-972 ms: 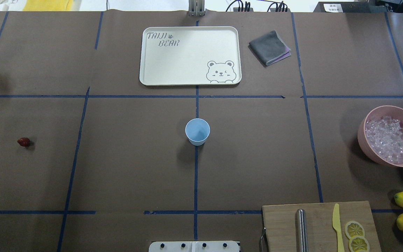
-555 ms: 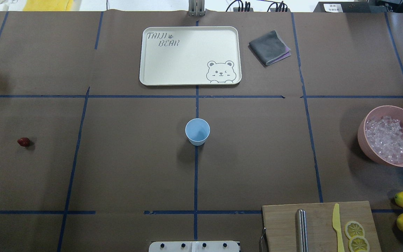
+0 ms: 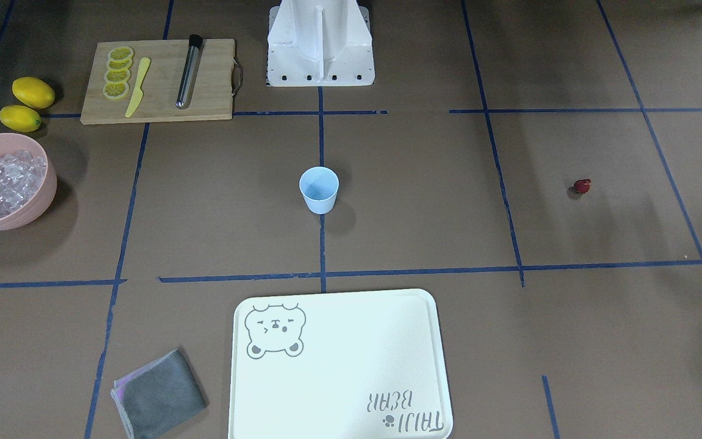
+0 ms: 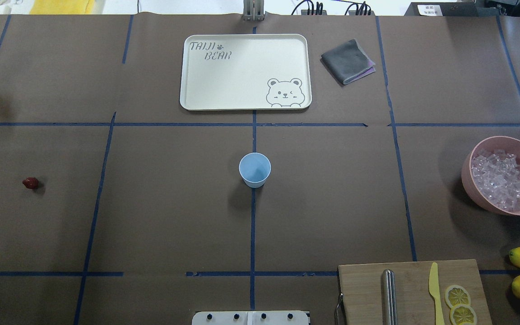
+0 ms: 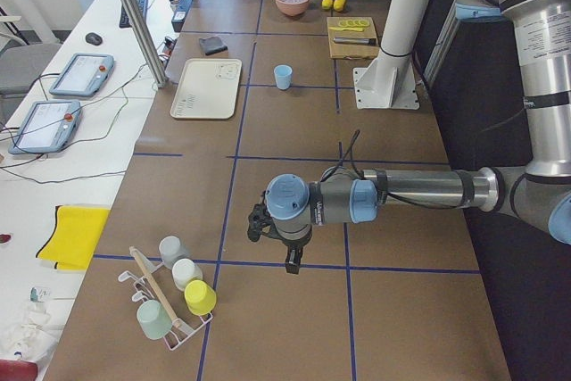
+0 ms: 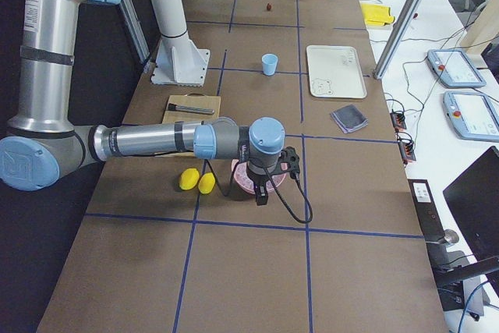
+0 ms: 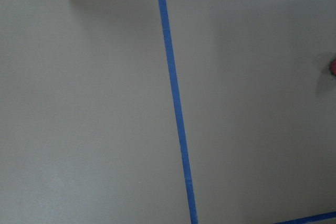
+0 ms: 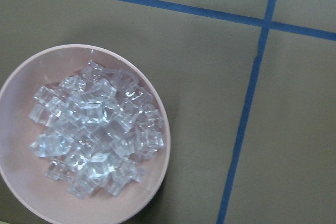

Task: Put ice and strawberries in cup
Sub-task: 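Move the right gripper toward the pink bowl of ice cubes, then lower the right gripper into the bowl and grasp an ice cube, then carry the ice cube with the right gripper over the blue cup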

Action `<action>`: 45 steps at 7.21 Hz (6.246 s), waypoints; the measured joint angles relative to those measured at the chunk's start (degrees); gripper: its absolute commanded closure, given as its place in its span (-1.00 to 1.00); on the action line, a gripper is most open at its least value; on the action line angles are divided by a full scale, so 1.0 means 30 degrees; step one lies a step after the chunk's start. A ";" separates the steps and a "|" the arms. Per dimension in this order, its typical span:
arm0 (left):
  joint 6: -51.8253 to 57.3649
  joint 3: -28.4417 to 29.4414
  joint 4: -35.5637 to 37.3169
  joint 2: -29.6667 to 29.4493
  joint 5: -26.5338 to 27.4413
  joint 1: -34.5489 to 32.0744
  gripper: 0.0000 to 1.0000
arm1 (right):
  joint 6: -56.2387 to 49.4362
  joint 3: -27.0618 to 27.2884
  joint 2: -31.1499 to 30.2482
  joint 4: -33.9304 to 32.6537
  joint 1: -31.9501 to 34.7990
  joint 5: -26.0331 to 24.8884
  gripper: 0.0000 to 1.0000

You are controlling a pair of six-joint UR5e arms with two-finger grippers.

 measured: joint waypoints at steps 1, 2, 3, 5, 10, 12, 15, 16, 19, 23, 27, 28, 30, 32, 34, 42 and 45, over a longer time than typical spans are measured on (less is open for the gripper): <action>-0.0026 0.0004 -0.0003 0.0000 -0.0048 0.0001 -1.00 | 0.2387 0.0692 -0.0001 0.0000 -0.0928 0.0011 -0.96; -0.0037 0.0008 -0.0012 0.0001 -0.0063 0.0001 -1.00 | 0.5087 0.1373 0.0012 0.0009 -0.2036 -0.0221 -0.92; -0.0041 0.0005 -0.0016 0.0002 -0.0069 0.0001 -1.00 | 0.7790 0.2048 0.0044 0.0066 -0.3182 -0.0716 -0.91; -0.0044 -0.0003 -0.0019 0.0001 -0.0071 0.0001 -1.00 | 1.1821 0.2641 -0.0088 0.1443 -0.4524 -0.1429 -0.87; -0.0043 -0.0057 -0.0072 0.0001 -0.0073 0.0001 -1.00 | 2.4521 0.1414 -0.0824 0.7953 -0.6623 -0.2528 -0.89; -0.0043 -0.0073 -0.0077 0.0001 -0.0071 0.0001 -1.00 | 2.8084 0.1108 -0.0738 0.9570 -0.8017 -0.3827 -0.81; -0.0051 -0.0102 -0.0078 0.0001 -0.0077 0.0001 -1.00 | 2.9525 0.0678 -0.0737 1.0359 -0.8767 -0.4365 -0.76; -0.0056 -0.0106 -0.0078 0.0001 -0.0085 0.0001 -1.00 | 2.9583 0.0496 -0.0720 1.0389 -0.8856 -0.4402 -0.75; -0.0070 -0.0146 -0.0078 0.0001 -0.0084 0.0001 -1.00 | 2.9648 0.0255 -0.0709 1.0389 -0.9159 -0.4706 -0.67; -0.0080 -0.0292 -0.0077 0.0001 -0.0094 0.0001 -1.00 | 2.9642 0.0051 -0.0751 1.0391 -0.9261 -0.4769 -0.46; -0.0099 -0.0422 -0.0078 0.0001 -0.0098 0.0001 -1.00 | 2.9641 -0.0072 -0.0762 1.0401 -0.9264 -0.4763 0.27; -0.0101 -0.0428 -0.0078 0.0001 -0.0100 0.0001 -1.00 | 2.9640 -0.0079 -0.0762 1.0411 -0.9264 -0.4758 0.39; -0.0102 -0.0430 -0.0077 0.0020 -0.0101 0.0000 -1.00 | 2.9641 -0.0083 -0.0771 1.0417 -0.9259 -0.4756 0.84; -0.0102 -0.0430 -0.0078 0.0012 -0.0101 0.0001 -1.00 | 2.9615 -0.0052 -0.0797 1.0418 -0.9239 -0.4776 0.97; -0.0102 -0.0429 -0.0077 0.0008 -0.0101 0.0001 -1.00 | 2.9566 0.0186 -0.0851 1.0418 -0.9216 -0.4839 1.00; -0.0083 -0.0460 -0.0111 0.0001 -0.1364 0.0002 -1.00 | 3.0004 0.3613 0.3763 0.9944 -1.1349 -0.5632 0.98; -0.0073 -0.0424 -0.0137 0.0001 -0.1417 0.0009 -1.00 | 3.1988 0.2302 1.0765 0.5539 -1.4838 -0.7311 1.00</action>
